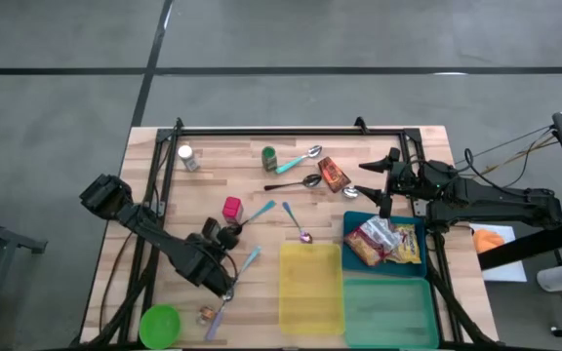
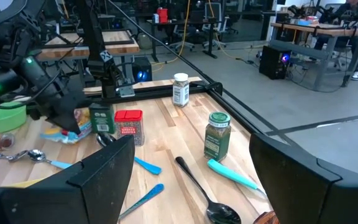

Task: Pick & Place Food Item
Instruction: Put the blue noodle pack into the blue bin

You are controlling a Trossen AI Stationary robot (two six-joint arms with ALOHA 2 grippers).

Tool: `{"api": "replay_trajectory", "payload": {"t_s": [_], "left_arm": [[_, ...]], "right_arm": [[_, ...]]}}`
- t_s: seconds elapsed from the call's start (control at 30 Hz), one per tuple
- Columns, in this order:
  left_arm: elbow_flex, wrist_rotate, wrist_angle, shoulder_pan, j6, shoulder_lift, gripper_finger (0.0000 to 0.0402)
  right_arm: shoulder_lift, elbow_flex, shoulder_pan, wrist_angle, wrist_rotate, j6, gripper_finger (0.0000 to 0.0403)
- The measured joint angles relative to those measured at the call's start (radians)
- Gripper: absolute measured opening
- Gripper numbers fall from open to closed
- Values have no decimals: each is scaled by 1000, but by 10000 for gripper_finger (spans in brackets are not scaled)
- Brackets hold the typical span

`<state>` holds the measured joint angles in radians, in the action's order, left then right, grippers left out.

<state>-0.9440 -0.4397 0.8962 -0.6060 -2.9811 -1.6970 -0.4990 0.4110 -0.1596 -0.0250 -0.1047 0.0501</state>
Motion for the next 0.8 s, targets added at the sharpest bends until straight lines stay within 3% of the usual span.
{"api": "replay_trajectory", "payload": {"t_s": [0.47, 0.67, 0.8], "left_arm": [[0, -216, -85, 88, 0, 0, 3], [0, -227, -210, 172, 29, 0, 3], [0, -248, -304, 226, 152, 0, 2]], "right_arm": [[0, 0, 0, 0, 0, 0, 315], [0, 0, 0, 0, 0, 0, 315], [0, 0, 0, 0, 0, 0, 316]]}}
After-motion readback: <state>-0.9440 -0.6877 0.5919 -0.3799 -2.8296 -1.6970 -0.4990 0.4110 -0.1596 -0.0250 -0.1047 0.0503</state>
